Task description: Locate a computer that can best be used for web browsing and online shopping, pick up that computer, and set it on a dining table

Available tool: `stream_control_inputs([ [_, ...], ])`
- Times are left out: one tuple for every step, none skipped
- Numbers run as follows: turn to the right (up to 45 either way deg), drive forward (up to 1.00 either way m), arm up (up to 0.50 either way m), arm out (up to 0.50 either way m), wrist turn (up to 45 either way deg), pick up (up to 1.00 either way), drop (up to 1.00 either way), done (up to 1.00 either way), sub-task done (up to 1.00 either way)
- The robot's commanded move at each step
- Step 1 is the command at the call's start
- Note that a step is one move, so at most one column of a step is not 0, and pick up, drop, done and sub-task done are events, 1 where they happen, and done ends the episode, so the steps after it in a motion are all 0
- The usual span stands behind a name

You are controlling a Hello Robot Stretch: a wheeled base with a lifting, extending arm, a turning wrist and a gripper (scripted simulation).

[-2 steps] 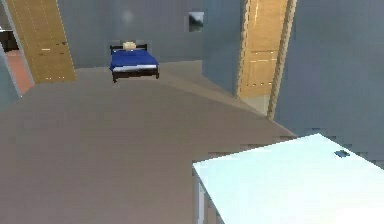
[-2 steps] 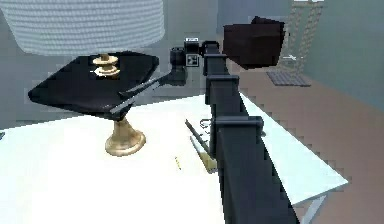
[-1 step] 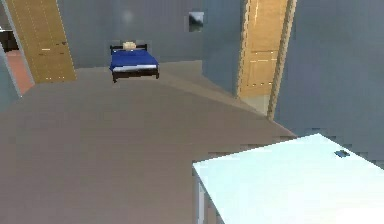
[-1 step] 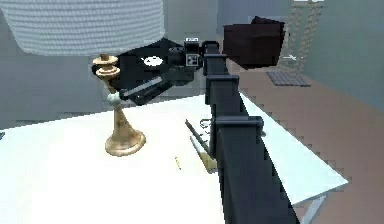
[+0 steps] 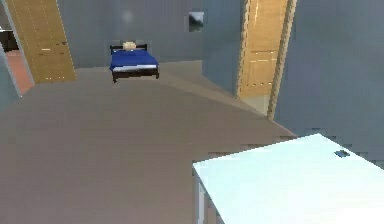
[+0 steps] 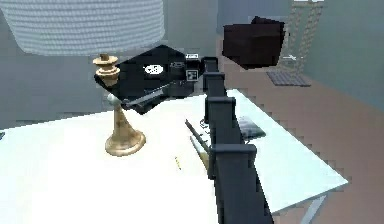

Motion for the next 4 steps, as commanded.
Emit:
stream_control_inputs([
  [0.0, 0.00, -0.32, 0.00, 0.0, 0.00, 0.00, 0.00, 0.00],
  [0.0, 0.00, 0.00, 0.00, 0.0, 0.00, 1.00, 0.00, 0.00],
  [0.0, 0.00, 0.04, 0.00, 0.0, 0.00, 0.00, 0.00, 0.00],
  [0.0, 0.00, 0.00, -0.08, 0.0, 0.00, 0.00, 0.00, 0.00],
])
